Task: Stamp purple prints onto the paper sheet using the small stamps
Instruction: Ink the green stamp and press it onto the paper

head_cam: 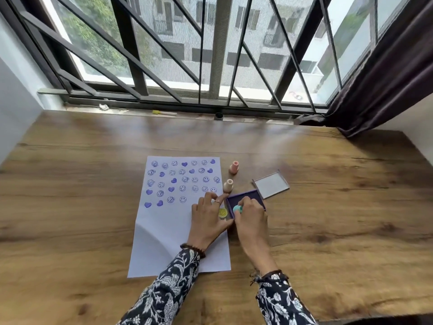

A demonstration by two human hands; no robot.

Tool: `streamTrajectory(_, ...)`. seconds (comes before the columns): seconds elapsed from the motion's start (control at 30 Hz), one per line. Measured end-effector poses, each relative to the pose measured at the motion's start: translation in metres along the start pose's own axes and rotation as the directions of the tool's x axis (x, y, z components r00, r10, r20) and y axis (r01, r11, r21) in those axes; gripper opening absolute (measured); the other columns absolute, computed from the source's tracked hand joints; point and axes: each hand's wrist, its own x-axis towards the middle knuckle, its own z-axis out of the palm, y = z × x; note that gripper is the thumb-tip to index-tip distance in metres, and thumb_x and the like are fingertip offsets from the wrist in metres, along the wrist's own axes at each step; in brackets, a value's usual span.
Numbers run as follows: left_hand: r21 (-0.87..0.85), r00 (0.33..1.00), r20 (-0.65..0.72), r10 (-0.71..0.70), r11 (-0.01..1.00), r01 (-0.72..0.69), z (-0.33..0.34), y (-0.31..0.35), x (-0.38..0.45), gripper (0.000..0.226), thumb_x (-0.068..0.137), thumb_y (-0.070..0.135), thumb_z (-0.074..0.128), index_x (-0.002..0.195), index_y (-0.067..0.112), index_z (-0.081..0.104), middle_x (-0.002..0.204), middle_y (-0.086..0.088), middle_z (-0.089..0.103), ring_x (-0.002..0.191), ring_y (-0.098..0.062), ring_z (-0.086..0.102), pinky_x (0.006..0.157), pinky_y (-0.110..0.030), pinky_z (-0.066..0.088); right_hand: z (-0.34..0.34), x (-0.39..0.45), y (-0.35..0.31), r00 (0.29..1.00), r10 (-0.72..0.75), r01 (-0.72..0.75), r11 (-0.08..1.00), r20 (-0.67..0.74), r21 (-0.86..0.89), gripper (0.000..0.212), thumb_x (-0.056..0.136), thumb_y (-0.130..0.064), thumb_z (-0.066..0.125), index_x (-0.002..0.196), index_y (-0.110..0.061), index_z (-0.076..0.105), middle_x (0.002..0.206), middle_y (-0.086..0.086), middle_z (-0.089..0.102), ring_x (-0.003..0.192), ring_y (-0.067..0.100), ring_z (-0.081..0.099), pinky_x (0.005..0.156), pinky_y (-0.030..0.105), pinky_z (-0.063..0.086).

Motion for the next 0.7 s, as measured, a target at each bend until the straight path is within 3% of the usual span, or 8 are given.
streamTrajectory(0.2, -0.023, 1.000, 0.023, 0.005, 1.000, -0.005, 0.001, -0.001, 0.001, 0.064, 0.069, 0.048, 0.065, 0.127, 0.032, 0.042, 0.114, -0.003, 0.046, 0.106, -0.022, 0.044, 0.076, -0.031, 0.025, -0.010, 0.026, 0.000, 0.986, 0.040, -0.032, 0.998, 0.160, -0.054, 0.017, 0.081, -0.007, 0.058, 0.093, -0.001, 0.068, 0.098, 0.017, 0.070, 0.095, 0.031, 0.063, 0.078, 0.033, 0.050)
streamTrajectory(0.3, -0.028, 0.999, 0.035, 0.002, 1.000, -0.001, 0.001, -0.002, 0.002, 0.067, 0.067, 0.050, 0.065, 0.127, 0.035, 0.041, 0.116, -0.001, 0.045, 0.107, -0.020, 0.043, 0.074, -0.030, 0.019, -0.013, 0.036, 0.001, 0.975, 0.044, -0.046, 0.999, 0.219, 0.001, 0.011, 0.071, -0.001, 0.059, 0.076, 0.006, 0.066, 0.080, 0.023, 0.068, 0.080, 0.036, 0.062, 0.065, 0.038, 0.052)
streamTrajectory(0.37, -0.037, 0.999, 0.043, -0.003, 0.999, 0.004, 0.000, -0.002, 0.002, 0.066, 0.067, 0.049, 0.065, 0.127, 0.035, 0.041, 0.115, -0.001, 0.045, 0.107, -0.020, 0.042, 0.073, -0.030, 0.018, -0.012, 0.037, -0.001, 0.968, 0.047, -0.042, 0.999, 0.245, -0.025, 0.010, 0.071, 0.001, 0.057, 0.072, 0.007, 0.064, 0.078, 0.024, 0.066, 0.075, 0.035, 0.059, 0.056, 0.034, 0.042)
streamTrajectory(0.43, -0.041, 0.998, 0.059, -0.009, 0.999, 0.012, 0.000, -0.001, 0.001, 0.066, 0.068, 0.049, 0.065, 0.128, 0.034, 0.041, 0.115, -0.001, 0.045, 0.107, -0.021, 0.042, 0.075, -0.031, 0.020, -0.010, 0.034, -0.002, 0.970, 0.047, -0.035, 0.998, 0.238, -0.053, 0.011, 0.075, 0.001, 0.054, 0.074, 0.005, 0.064, 0.082, 0.024, 0.066, 0.074, 0.035, 0.056, 0.055, 0.030, 0.036)
streamTrajectory(0.6, -0.009, 0.994, 0.110, 0.013, 1.000, -0.012, -0.005, 0.002, -0.001, 0.069, 0.070, 0.050, 0.063, 0.131, 0.031, 0.036, 0.120, -0.003, 0.044, 0.110, -0.023, 0.041, 0.084, -0.036, 0.028, -0.005, 0.022, 0.000, 0.985, 0.011, -0.007, 1.000, 0.173, -0.025, 0.012, 0.082, -0.001, 0.052, 0.090, 0.002, 0.060, 0.097, 0.020, 0.063, 0.091, 0.036, 0.060, 0.068, 0.036, 0.046)
streamTrajectory(0.7, -0.037, 0.983, 0.172, 0.067, 0.997, -0.061, -0.017, -0.007, 0.002, 0.073, 0.073, 0.051, 0.063, 0.135, 0.026, 0.033, 0.127, -0.005, 0.043, 0.116, -0.024, 0.041, 0.091, -0.037, 0.032, 0.000, 0.011, 0.006, 0.996, 0.000, -0.005, 0.998, 0.088, 0.060, 0.010, 0.084, -0.007, 0.056, 0.095, -0.005, 0.056, 0.095, 0.012, 0.056, 0.089, 0.032, 0.057, 0.070, 0.035, 0.043)
